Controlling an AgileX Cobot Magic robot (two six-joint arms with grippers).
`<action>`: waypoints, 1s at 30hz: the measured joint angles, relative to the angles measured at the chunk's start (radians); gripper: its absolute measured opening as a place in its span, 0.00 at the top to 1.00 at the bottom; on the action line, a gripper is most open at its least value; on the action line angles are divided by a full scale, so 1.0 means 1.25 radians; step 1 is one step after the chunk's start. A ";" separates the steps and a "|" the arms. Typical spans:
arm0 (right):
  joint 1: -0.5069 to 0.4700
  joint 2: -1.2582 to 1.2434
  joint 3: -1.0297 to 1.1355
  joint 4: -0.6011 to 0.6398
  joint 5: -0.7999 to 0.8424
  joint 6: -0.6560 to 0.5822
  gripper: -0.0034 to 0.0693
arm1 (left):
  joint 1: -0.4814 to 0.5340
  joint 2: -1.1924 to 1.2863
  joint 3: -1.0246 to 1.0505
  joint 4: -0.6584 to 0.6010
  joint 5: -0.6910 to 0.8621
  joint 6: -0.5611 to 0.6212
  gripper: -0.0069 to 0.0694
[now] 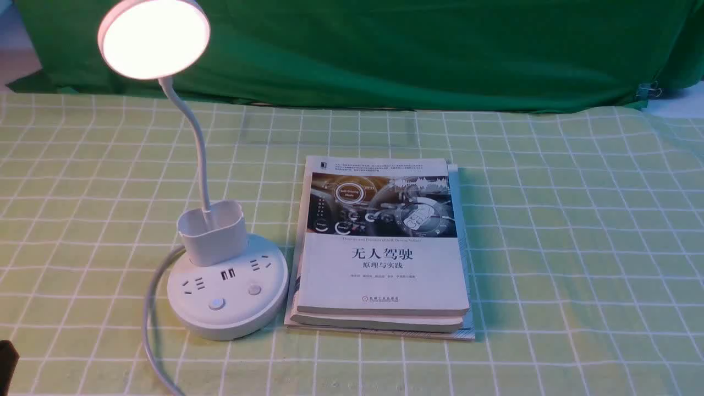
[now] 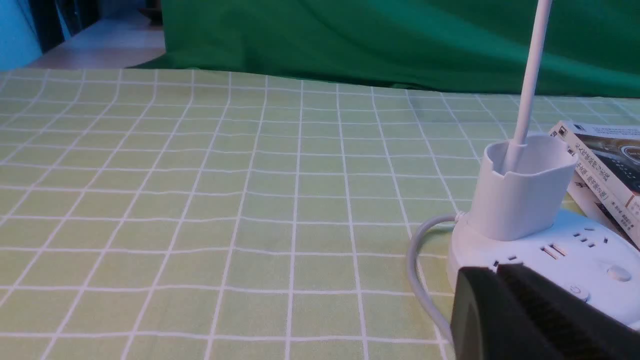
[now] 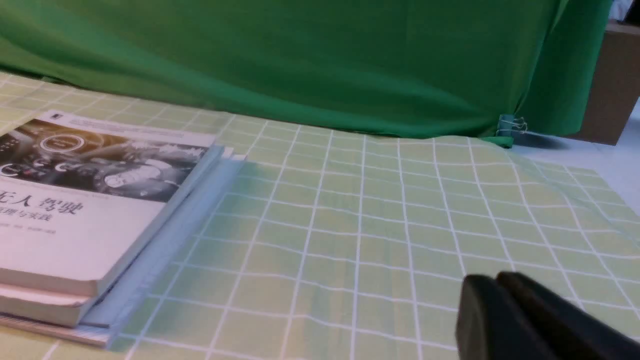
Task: Turn off the desk lamp on the green coffee tablecloth by hand.
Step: 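Press the power button on the round power strip under the lamp with the left gripper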
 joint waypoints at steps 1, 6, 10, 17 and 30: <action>0.000 0.000 0.000 0.000 0.000 0.000 0.91 | 0.000 0.000 0.000 0.000 0.000 0.000 0.90; 0.000 0.000 0.000 0.000 0.000 0.000 0.91 | 0.000 0.000 0.000 0.000 0.000 0.000 0.90; 0.000 0.000 0.000 0.000 0.000 0.000 0.91 | 0.000 0.000 0.000 0.000 0.000 0.000 0.90; 0.000 0.000 0.000 0.000 0.000 0.000 0.91 | 0.000 0.000 0.000 -0.001 -0.005 0.000 0.90; 0.000 0.000 0.000 0.000 0.000 0.000 0.91 | 0.000 0.000 0.000 -0.340 -0.254 -0.178 0.90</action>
